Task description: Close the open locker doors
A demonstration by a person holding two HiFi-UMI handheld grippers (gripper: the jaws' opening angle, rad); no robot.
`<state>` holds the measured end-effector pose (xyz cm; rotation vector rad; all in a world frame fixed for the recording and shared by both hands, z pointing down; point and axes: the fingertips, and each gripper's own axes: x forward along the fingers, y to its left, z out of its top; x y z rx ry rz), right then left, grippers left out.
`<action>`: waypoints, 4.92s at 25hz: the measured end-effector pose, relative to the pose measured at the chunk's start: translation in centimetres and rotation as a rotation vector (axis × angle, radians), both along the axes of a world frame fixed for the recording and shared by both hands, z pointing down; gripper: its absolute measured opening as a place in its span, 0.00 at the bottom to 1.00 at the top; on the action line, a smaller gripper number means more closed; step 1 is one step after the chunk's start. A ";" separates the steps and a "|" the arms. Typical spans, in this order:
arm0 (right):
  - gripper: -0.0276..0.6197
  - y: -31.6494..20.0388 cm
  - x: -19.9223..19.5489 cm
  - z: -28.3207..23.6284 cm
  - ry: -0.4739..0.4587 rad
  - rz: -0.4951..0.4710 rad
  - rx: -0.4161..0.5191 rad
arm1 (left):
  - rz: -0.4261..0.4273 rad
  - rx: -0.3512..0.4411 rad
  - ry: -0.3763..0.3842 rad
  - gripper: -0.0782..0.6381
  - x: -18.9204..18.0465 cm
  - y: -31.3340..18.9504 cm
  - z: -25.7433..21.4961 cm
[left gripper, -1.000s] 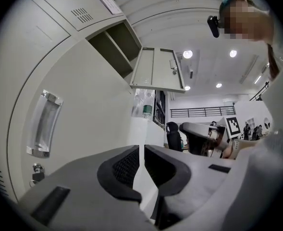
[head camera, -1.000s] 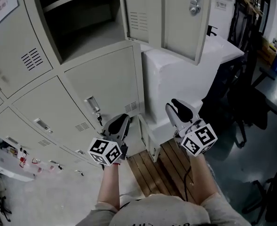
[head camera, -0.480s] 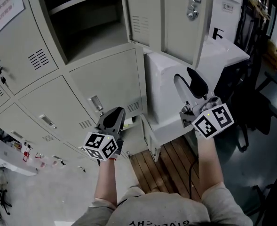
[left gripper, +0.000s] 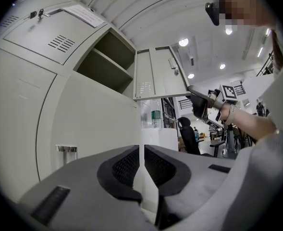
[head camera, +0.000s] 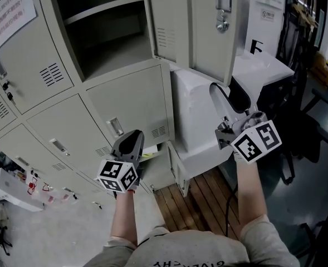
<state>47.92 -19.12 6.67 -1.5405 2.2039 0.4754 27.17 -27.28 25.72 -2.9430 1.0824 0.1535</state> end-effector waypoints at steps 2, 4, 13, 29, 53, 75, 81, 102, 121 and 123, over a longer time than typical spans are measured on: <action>0.37 0.3 -0.3 -0.4 0.002 -0.006 0.005 | -0.005 0.004 -0.002 0.15 -0.3 0.1 -0.2; 0.37 0.7 -0.6 -0.6 0.004 -0.013 0.009 | -0.014 0.009 -0.007 0.15 -0.5 0.3 -0.2; 0.35 1.6 -3.8 -1.2 0.040 -0.048 0.030 | -0.061 0.012 -0.027 0.15 -2.8 0.4 0.2; 0.35 1.8 -11.8 -0.6 0.211 -0.098 0.093 | -0.140 0.021 -0.006 0.15 -7.4 0.1 -0.5; 0.35 -2.2 -23.4 0.4 0.290 -0.277 0.097 | -0.257 0.005 0.008 0.15 -16.5 -0.1 -0.4; 0.35 -10.5 -31.0 1.6 0.240 -0.316 0.025 | -0.260 0.048 0.003 0.15 -22.6 -1.9 -1.6; 0.35 -13.2 -31.9 1.4 0.240 -0.267 -0.007 | -0.222 0.056 -0.008 0.15 -22.5 -2.4 -1.7; 0.35 -18.5 -33.5 1.7 0.252 -0.203 -0.151 | -0.195 0.059 0.003 0.15 -24.0 -2.8 -1.8; 0.38 -16.1 -30.7 2.1 0.205 -0.270 -0.137 | -0.169 0.033 0.051 0.15 -22.3 -2.5 -1.4; 0.38 -15.2 -29.8 2.7 0.209 -0.280 -0.131 | -0.162 0.030 0.057 0.15 -21.6 -2.5 -1.3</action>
